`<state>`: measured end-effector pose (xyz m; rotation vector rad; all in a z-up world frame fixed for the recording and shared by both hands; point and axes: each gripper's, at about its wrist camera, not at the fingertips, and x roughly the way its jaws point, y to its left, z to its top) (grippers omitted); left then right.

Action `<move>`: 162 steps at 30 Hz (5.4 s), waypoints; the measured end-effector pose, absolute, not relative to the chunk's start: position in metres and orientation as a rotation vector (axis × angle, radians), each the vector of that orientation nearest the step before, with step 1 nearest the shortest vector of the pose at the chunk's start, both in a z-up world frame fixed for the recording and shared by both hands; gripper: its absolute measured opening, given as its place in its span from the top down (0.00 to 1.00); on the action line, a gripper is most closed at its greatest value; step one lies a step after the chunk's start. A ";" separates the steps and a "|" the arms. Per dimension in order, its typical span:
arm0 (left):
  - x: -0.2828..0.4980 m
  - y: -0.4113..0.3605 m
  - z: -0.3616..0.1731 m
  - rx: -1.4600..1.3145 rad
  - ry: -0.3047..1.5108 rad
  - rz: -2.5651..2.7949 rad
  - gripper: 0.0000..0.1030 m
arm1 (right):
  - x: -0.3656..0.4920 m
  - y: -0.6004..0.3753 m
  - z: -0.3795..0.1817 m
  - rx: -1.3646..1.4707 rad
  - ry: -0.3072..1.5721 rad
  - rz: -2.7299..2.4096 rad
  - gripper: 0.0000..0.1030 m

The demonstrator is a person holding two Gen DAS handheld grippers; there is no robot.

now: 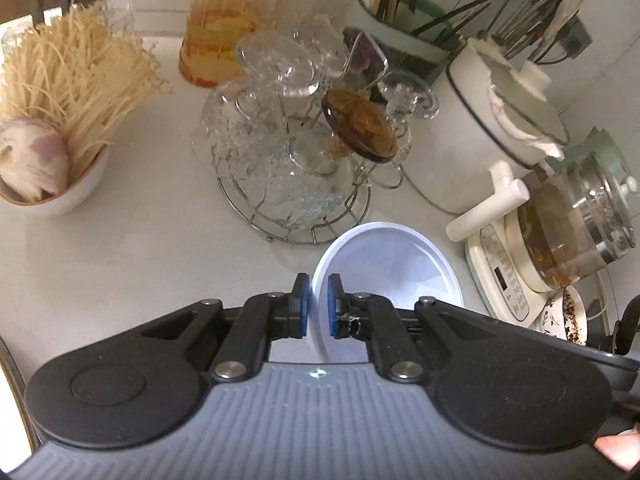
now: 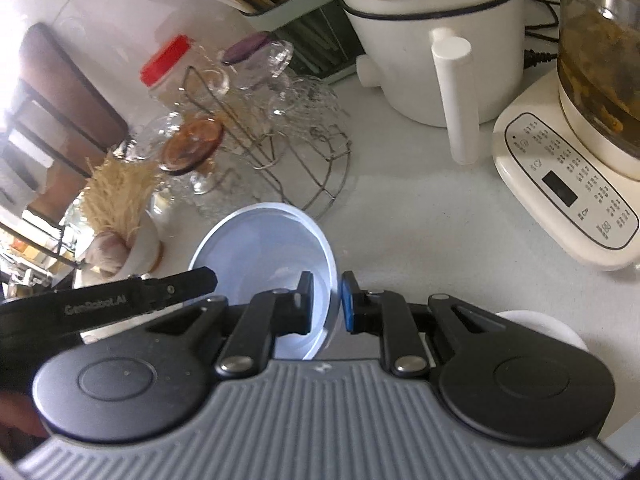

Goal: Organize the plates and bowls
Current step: 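Carry the second plastic bowl and lower it into the first, opening both grippers, then move both grippers toward the white ceramic bowl near the kettle base, then close the left gripper on the ceramic bowl rim while the right gripper closes beside it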

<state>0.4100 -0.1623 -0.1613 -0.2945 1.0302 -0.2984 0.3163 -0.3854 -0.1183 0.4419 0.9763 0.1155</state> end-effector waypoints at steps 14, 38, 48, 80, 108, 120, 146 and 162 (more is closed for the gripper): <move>0.380 -0.123 -0.154 -0.336 1.017 -0.248 0.90 | 0.307 -0.353 -0.102 0.406 0.976 0.184 0.83; 0.325 -0.060 -0.150 -0.398 0.997 -0.100 0.89 | 0.287 -0.285 -0.110 0.303 1.067 0.337 0.83; 0.310 -0.050 -0.161 -0.397 1.073 -0.124 0.89 | 0.270 -0.276 -0.113 0.303 1.126 0.313 0.83; 0.296 -0.040 -0.167 -0.323 1.142 -0.191 0.46 | 0.254 -0.262 -0.115 0.336 1.074 0.235 0.57; 0.334 -0.133 -0.121 -0.153 1.086 -0.595 0.46 | 0.193 -0.342 -0.072 0.462 0.842 -0.211 0.57; 0.350 -0.205 -0.133 -0.032 1.098 -0.789 0.46 | 0.163 -0.398 -0.081 0.530 0.791 -0.447 0.57; 0.369 -0.270 -0.191 0.018 1.135 -0.830 0.46 | 0.158 -0.433 -0.145 0.662 0.821 -0.523 0.58; 0.358 -0.288 -0.218 0.023 1.172 -0.865 0.84 | 0.168 -0.429 -0.157 0.635 0.858 -0.495 0.88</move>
